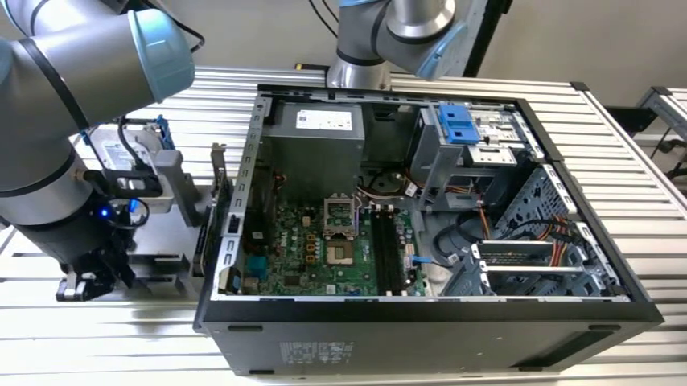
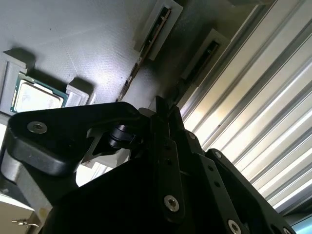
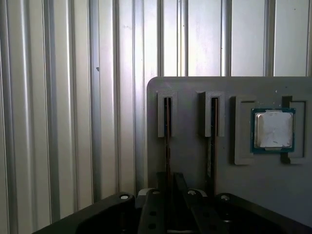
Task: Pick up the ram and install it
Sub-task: 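Pick up the ram and move it above insertion slot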
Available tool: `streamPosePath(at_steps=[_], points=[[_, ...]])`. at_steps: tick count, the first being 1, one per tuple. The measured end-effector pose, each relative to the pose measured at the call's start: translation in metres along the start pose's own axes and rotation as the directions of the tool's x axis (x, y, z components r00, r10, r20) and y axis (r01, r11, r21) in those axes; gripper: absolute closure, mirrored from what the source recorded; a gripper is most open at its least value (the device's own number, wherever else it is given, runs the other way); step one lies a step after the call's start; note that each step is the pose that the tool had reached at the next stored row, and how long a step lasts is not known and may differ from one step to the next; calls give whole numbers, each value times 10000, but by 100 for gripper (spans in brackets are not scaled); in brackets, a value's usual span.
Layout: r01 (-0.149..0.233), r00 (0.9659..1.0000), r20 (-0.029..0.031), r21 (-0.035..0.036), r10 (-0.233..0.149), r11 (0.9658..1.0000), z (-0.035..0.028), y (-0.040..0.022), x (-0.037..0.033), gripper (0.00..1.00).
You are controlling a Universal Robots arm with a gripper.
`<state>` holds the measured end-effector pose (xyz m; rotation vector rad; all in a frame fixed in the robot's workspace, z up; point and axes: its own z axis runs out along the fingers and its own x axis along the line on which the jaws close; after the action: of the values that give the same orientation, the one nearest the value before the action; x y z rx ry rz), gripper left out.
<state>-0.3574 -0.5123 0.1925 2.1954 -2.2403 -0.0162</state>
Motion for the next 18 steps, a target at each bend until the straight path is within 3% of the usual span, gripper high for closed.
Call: streamPosePath(at_steps=[8,9,18], points=[[0,10000,-1,0,0,10000,1,0,0,0],[0,10000,-1,-1,0,10000,1,0,0,100],[0,10000,0,0,0,10000,3,0,0,100]])
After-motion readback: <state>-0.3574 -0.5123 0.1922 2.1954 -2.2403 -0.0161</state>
